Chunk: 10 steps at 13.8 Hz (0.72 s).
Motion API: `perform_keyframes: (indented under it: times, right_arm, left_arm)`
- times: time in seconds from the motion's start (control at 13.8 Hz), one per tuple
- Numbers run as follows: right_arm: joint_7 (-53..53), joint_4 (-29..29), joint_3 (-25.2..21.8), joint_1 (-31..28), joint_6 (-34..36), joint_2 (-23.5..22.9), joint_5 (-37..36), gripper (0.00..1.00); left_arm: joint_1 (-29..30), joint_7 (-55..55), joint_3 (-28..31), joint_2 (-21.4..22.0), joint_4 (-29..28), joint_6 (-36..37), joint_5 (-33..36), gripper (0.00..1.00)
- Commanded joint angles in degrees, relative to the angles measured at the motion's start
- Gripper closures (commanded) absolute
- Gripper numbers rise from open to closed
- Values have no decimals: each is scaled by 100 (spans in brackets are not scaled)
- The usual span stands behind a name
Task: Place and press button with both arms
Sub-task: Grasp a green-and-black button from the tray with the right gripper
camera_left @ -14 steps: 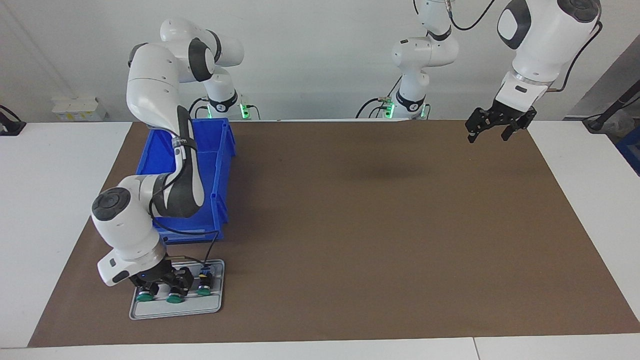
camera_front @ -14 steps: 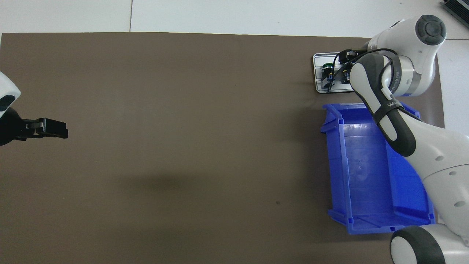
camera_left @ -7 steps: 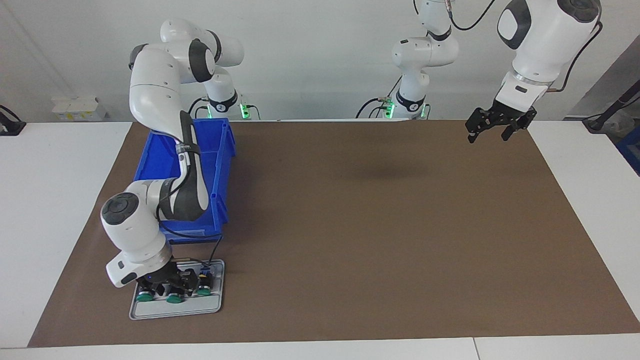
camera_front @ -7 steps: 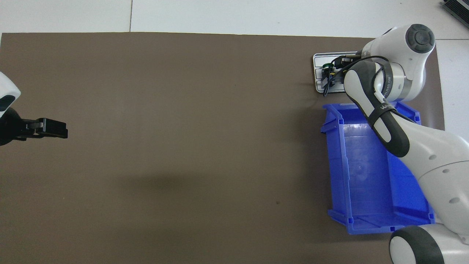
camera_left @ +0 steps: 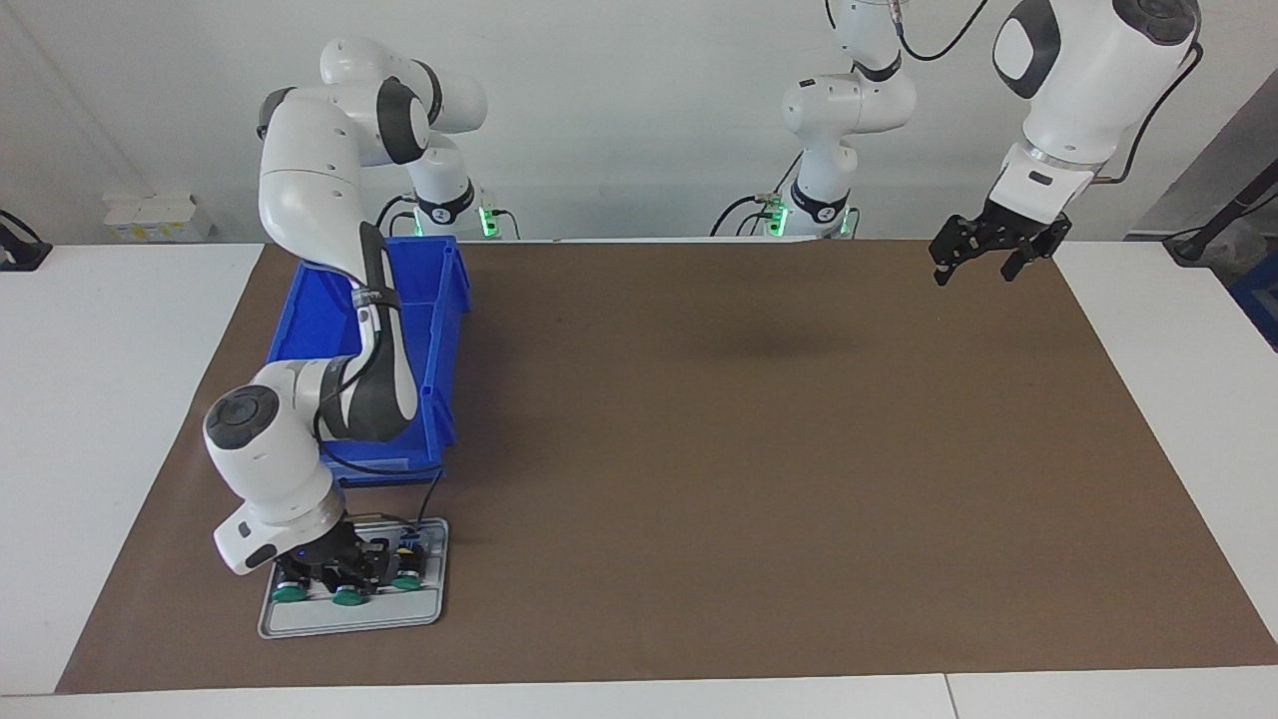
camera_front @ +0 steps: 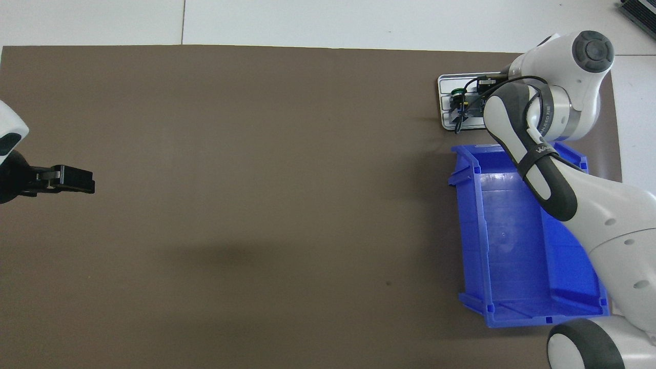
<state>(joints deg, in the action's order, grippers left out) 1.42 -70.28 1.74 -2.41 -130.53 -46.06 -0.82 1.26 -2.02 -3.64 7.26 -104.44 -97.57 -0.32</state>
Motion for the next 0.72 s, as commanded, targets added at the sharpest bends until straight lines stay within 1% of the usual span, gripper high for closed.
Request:
perform_keyframes:
  times: [0.0, 0.14, 0.29, 0.36, 0.58, 0.65]
  right_arm:
    - [-12, -538, 64, -67, 27, 649, 161, 100]
    - [479, -653, 64, 3, 185, 1026, 161, 100]
    - [1146, -610, 72, 117, 553, 1291, 144, 100]
    - [1506, -601, 55, 292, 694, 1423, 65, 100]
    - [2771, -496, -15, 775, 1213, 1564, 30, 100]
    - [3298, -469, -24, 977, 1371, 1599, -127, 100]
  left_arm:
    - [58, 79, -31, 101, -68, 27, 85, 0]
    - [58, 79, -31, 101, -68, 27, 85, 0]
    - [58, 79, -31, 101, -68, 27, 85, 0]
    - [58, 70, -31, 101, -68, 27, 85, 0]
    - [67, 79, -31, 101, -68, 27, 85, 0]
    - [67, 79, -31, 101, -68, 27, 85, 0]
